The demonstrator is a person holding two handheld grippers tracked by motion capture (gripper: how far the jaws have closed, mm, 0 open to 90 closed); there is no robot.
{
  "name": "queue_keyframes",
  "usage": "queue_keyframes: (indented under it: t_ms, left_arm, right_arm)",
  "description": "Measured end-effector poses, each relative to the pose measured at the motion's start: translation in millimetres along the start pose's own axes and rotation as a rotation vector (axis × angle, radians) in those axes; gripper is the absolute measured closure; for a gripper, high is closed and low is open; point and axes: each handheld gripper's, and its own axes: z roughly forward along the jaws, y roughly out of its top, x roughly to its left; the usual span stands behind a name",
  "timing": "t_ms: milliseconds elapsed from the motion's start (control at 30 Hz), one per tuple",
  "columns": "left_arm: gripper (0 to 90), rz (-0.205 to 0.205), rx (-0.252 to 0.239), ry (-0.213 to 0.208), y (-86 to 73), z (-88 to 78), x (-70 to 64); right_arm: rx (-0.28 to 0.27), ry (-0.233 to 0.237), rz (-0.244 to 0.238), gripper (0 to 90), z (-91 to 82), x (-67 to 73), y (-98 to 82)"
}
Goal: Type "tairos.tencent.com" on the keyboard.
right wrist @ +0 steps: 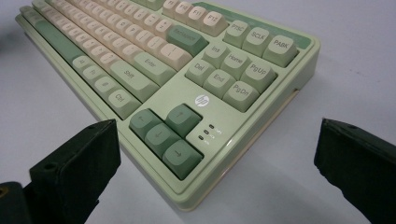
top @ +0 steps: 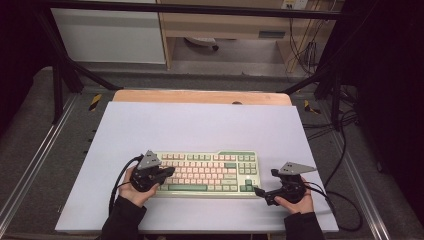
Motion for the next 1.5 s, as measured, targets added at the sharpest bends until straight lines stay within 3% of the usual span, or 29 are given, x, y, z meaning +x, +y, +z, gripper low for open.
queue_keyframes:
  t_ms: [633,1333,1500]
  left_arm:
    - [89.9,-0.03,-0.01,0.036,-8.8,-16.4,14.9]
    - [90.0,-0.052,0.047,0.057,-23.2,-3.8,23.3]
    - [90.0,-0.038,0.058,0.063,-25.0,-1.6,23.4]
  right_arm:
    - [-0.004,0.001,-0.001,1.0,-0.8,0.0,0.1]
    - [-0.006,0.0,-0.003,1.0,-0.9,0.1,0.0]
    - [-0.005,0.001,0.0,1.0,-1.1,0.2,0.1]
